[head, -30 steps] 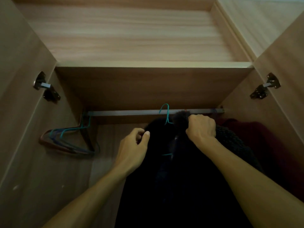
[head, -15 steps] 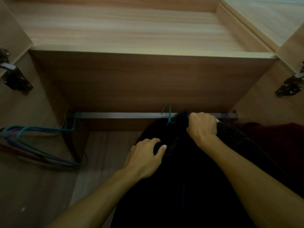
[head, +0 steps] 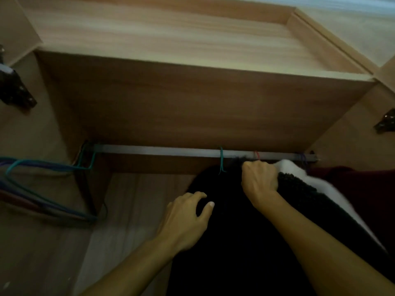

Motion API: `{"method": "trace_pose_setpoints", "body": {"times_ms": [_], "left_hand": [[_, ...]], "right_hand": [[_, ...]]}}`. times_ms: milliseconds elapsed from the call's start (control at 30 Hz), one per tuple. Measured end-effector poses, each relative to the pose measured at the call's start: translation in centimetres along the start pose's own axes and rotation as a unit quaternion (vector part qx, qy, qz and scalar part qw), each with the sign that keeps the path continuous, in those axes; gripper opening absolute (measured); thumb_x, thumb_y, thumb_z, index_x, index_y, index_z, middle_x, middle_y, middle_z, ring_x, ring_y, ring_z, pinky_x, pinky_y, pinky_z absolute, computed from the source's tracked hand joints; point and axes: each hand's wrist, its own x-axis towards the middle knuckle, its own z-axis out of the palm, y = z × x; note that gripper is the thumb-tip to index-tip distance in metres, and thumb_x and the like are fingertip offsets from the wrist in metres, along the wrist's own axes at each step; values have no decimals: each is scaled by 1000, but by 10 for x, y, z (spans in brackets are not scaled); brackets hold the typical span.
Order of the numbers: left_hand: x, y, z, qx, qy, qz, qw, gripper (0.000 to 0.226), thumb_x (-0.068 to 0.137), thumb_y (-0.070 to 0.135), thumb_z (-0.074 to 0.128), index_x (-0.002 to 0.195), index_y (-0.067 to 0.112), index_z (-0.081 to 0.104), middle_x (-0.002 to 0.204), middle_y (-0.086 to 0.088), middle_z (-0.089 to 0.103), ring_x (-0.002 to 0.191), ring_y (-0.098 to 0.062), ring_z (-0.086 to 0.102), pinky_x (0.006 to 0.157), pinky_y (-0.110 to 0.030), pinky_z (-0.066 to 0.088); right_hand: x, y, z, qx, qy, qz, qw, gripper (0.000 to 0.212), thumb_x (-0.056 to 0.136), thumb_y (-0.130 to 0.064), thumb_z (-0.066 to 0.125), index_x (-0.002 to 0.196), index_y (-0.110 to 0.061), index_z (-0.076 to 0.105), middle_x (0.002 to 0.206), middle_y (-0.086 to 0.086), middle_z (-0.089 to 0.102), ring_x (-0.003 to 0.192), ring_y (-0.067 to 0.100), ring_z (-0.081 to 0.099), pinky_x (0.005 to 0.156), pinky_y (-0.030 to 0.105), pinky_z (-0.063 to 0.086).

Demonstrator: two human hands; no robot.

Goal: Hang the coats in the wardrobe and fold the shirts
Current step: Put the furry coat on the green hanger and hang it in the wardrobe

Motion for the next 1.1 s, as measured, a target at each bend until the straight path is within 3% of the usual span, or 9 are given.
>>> {"method": "trace_pose_setpoints", "body": {"times_ms": [133, 200, 267, 300, 367, 533, 667, 867, 1100], "left_hand": [[-24, -10, 1, -14, -3, -28, 1000, 40, 95, 45, 44, 126, 24, 55, 123, 2, 60, 110, -13, 56, 93, -32, 45], [-38, -10, -1, -28, -6, -40, 999, 40, 95, 44, 45, 128, 24, 54, 124, 2, 59, 109, -12, 55, 91, -27, 44], [-53, -8, -6, -43, -8, -49, 998, 41, 95, 43, 45, 130, 23, 53, 126, 2, 57, 112, -11, 54, 91, -23, 42], [-59, -6, -10, -41, -7, -48, 998, 42, 95, 45, 44, 130, 23, 52, 128, 2, 57, 114, -11, 53, 92, -24, 41], [-72, -5, -18, -27, -2, -44, 999, 51, 92, 52, 37, 131, 23, 52, 131, 3, 55, 117, -13, 51, 96, -28, 41], [-118, -3, -43, 48, -7, -29, 998, 61, 87, 56, 25, 129, 21, 53, 127, 1, 58, 113, -19, 54, 95, -41, 44], [-170, -5, -54, 90, -44, -40, 994, 61, 88, 54, 22, 128, 22, 54, 126, 0, 59, 112, -21, 55, 93, -37, 40], [-250, 0, -59, 63, -110, -105, 986, 51, 91, 49, 32, 127, 21, 54, 125, -1, 59, 112, -23, 55, 93, -35, 39], [-318, 57, -81, -17, -163, -173, 971, 55, 94, 51, 28, 138, 22, 43, 140, 0, 48, 123, -16, 47, 105, -39, 37]], "right_hand": [[-14, -9, -5, 9, -2, -6, 1000, 31, 93, -12, 51, 64, -18, 42, 77, 1, 58, 61, 17, 50, 51, 25, 29], [-21, -14, -16, 38, -17, -16, 999, 12, 95, -22, 51, 86, -14, 54, 97, 8, 59, 71, 22, 53, 56, 28, 34], [-29, -21, -22, 16, -44, -44, 998, 40, 95, -38, 49, 126, -12, 48, 130, 18, 47, 115, 37, 48, 87, 43, 41], [-38, -26, -26, 12, -33, -59, 998, 52, 95, -43, 48, 137, -13, 40, 141, 20, 37, 133, 40, 31, 102, 49, 31], [-61, -40, -35, 40, 16, -97, 994, 56, 95, -45, 46, 142, -17, 35, 149, 17, 30, 143, 35, 11, 113, 52, 14], [-132, -65, -51, 156, 10, -154, 976, 42, 96, -38, 43, 135, -23, 48, 143, 6, 42, 145, 25, 11, 117, 46, 9], [-196, -73, -48, 184, -10, -166, 969, 39, 94, -37, 47, 129, -23, 55, 138, 3, 50, 144, 23, 16, 116, 41, 11], [-289, -62, -50, 225, -78, -145, 961, 39, 93, -35, 50, 130, -21, 54, 136, 3, 52, 143, 20, 22, 114, 32, 8], [-371, -44, -89, 307, -140, -143, 930, 42, 91, -33, 50, 129, -16, 56, 132, 6, 56, 138, 24, 33, 113, 34, 22]]}}
